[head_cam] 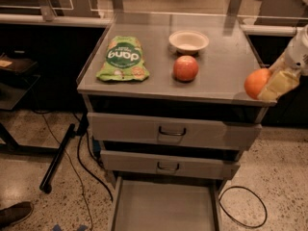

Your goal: Place orange into bottom drawer

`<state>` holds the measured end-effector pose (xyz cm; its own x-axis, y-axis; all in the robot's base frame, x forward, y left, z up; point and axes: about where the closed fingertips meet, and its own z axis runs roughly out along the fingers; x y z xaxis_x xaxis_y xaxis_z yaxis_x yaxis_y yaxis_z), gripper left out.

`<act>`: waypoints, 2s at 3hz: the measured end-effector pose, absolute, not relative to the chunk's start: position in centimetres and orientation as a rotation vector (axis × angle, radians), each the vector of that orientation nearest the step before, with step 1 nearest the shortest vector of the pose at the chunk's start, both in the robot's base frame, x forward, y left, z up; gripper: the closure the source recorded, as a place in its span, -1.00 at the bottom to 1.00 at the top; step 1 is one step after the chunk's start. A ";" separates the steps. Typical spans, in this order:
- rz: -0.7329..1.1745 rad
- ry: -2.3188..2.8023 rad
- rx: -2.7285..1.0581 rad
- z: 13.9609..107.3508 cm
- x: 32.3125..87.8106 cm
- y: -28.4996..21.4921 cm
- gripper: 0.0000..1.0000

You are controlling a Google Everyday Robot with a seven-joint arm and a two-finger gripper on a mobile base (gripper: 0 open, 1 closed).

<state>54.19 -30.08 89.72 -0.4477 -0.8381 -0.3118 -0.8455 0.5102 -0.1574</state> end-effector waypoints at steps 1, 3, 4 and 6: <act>0.185 2.455 -1.425 86.4 48.6 -29.2 1.00; 0.288 2.520 -1.362 83.2 47.4 -29.9 1.00; 0.427 2.594 -1.238 78.1 44.8 -30.6 1.00; 0.627 2.675 -1.187 70.9 39.9 -30.2 1.00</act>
Offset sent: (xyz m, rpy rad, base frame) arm -0.0499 0.0078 -0.0293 0.0559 0.0922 0.0163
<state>39.89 -30.23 70.94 -0.6761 -0.6739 -0.2979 -0.7361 0.5998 0.3136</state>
